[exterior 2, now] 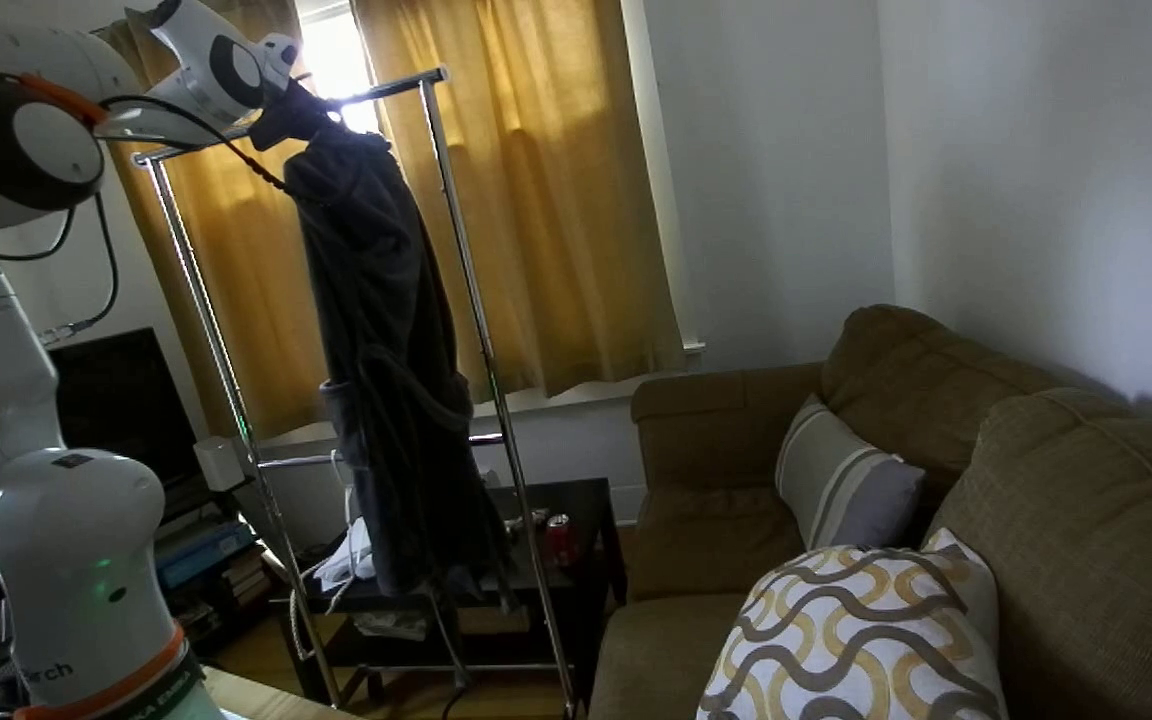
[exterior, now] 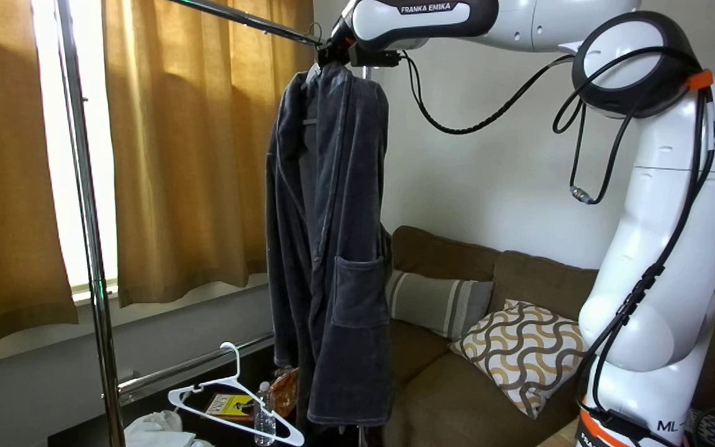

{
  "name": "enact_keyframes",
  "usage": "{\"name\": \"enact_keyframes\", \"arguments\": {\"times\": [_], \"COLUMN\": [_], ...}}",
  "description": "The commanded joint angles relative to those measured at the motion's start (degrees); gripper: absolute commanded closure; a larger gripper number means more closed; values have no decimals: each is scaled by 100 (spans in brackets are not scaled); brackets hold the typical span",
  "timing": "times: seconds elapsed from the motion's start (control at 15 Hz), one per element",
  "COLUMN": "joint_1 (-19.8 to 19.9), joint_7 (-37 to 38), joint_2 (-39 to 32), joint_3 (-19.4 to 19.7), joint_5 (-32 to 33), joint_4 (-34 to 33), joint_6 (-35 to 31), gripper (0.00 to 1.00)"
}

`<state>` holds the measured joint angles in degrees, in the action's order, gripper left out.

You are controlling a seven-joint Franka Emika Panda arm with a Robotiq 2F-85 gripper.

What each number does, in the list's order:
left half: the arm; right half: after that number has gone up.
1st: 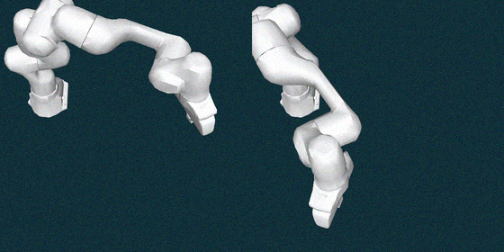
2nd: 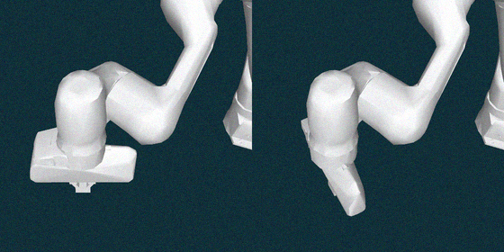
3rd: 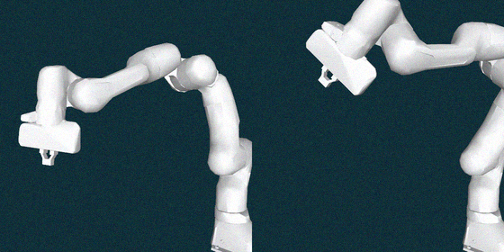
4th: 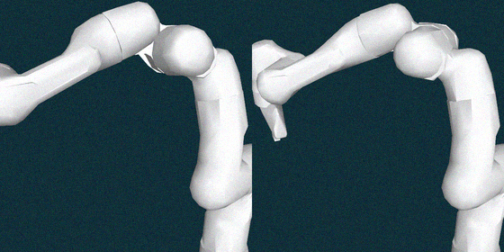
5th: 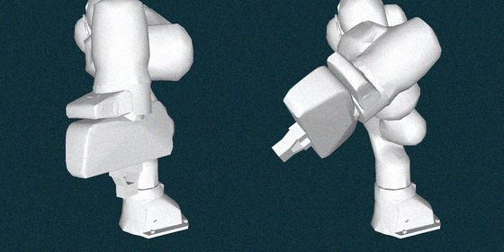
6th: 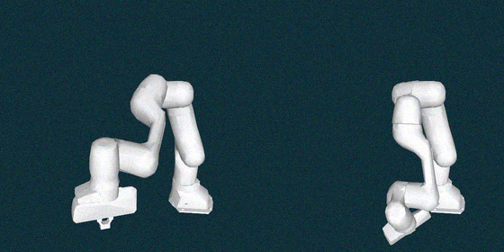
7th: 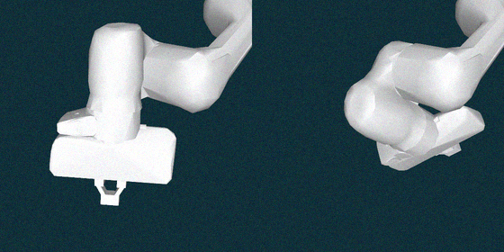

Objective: Hang the rob on the top railing

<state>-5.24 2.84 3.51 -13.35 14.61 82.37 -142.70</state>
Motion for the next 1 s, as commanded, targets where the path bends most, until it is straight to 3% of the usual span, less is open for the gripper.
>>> {"name": "enact_keyframes", "arguments": {"times": [0.0,0.33,0.8,0.87,0.93], "joint_1": [10,-199,-74,-71,-71], "joint_7": [148,123,137,134,147], "joint_2": [-203,-571,-651,-634,-611], "joint_3": [-5,134,17,19,21], "joint_5": [64,76,85,77,84], "joint_4": [-258,-655,-717,-693,-671], "joint_6": [-286,-276,-119,-116,-86], "gripper": [96,96,95,90,61]}}
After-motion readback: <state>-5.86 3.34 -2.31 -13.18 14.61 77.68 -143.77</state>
